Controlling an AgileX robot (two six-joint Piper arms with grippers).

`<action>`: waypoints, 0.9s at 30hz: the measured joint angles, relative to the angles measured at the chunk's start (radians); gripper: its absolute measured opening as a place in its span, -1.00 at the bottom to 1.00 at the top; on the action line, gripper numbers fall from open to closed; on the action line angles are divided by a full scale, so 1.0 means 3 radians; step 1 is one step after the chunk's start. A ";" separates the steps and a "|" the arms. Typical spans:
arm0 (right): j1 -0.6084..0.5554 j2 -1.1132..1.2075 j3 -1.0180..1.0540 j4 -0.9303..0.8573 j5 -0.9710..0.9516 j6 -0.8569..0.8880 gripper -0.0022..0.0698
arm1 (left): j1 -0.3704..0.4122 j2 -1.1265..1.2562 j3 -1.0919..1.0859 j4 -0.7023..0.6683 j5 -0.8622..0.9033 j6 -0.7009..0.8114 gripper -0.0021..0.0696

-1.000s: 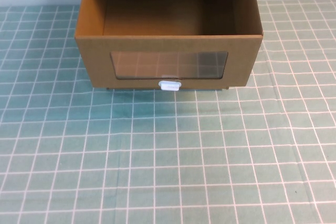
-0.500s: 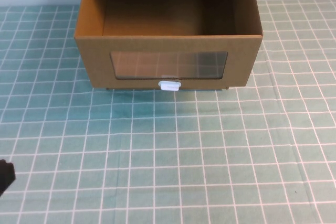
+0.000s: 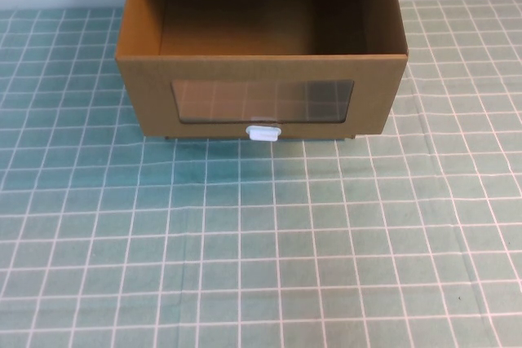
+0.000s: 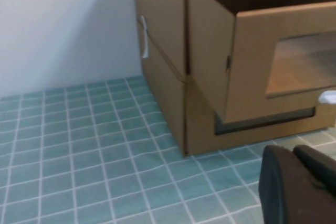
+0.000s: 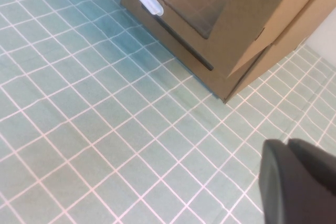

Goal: Open the shoe box
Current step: 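Pull the top drawer of the cardboard box fully open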

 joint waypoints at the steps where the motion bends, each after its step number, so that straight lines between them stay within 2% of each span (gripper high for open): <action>1: 0.0000 0.0000 0.0000 0.0000 0.0000 0.0000 -0.98 | 0.0000 -0.0113 0.0151 0.0034 -0.0105 0.0000 -0.96; 9: 0.0000 0.0000 0.0000 0.0000 0.0000 0.0000 -0.98 | 0.0000 -0.0655 0.1176 0.0132 -0.0628 -0.0178 -0.96; 22: 0.0000 0.0000 0.0000 0.0008 0.0000 0.0000 -0.98 | 0.0000 -0.0694 0.1222 0.0198 0.0007 -0.0322 -0.96; 27: 0.0000 0.0000 0.0000 0.0008 0.0000 0.0000 -0.98 | 0.0000 -0.0694 0.1222 0.0198 0.0049 -0.0326 -0.96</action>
